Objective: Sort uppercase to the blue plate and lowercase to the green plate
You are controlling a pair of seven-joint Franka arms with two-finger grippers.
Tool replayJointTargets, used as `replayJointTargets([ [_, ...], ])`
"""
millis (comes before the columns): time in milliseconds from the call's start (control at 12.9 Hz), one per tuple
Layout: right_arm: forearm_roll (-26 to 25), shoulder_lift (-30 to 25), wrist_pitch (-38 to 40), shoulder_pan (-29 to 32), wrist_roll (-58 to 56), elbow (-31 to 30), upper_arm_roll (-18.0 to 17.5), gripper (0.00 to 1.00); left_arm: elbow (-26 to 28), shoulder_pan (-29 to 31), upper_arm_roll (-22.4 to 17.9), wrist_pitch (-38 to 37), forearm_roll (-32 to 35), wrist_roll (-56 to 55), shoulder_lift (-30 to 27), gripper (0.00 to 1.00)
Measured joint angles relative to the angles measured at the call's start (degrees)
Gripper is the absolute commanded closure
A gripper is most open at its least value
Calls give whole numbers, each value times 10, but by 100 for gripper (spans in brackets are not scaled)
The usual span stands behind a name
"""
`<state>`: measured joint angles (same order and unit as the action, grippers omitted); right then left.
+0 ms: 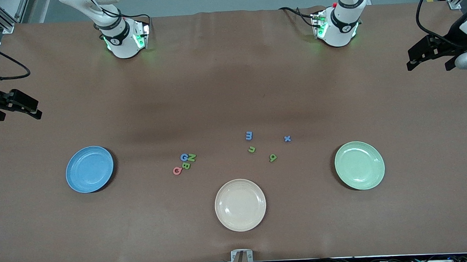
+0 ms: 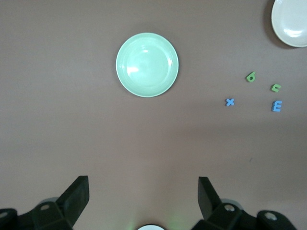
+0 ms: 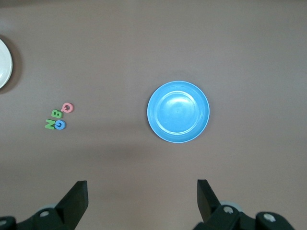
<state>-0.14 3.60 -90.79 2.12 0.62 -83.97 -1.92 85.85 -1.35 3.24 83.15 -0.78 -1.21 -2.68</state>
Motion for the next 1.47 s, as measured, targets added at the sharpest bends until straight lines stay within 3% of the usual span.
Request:
replayJointTargets([
  [387,0,0,2,0,0,0,0,0,-10,3,-1,0,0,0,3,0],
  [696,0,0,3,0,0,0,0,0,-3,13,-1,21,1,2,41,0],
  [1238,0,0,3,0,0,0,0,0,169,7,21,253,1,2,70,0],
  [1470,0,0,3,0,0,0,0,0,235,-4,35,318,1,2,86,0],
])
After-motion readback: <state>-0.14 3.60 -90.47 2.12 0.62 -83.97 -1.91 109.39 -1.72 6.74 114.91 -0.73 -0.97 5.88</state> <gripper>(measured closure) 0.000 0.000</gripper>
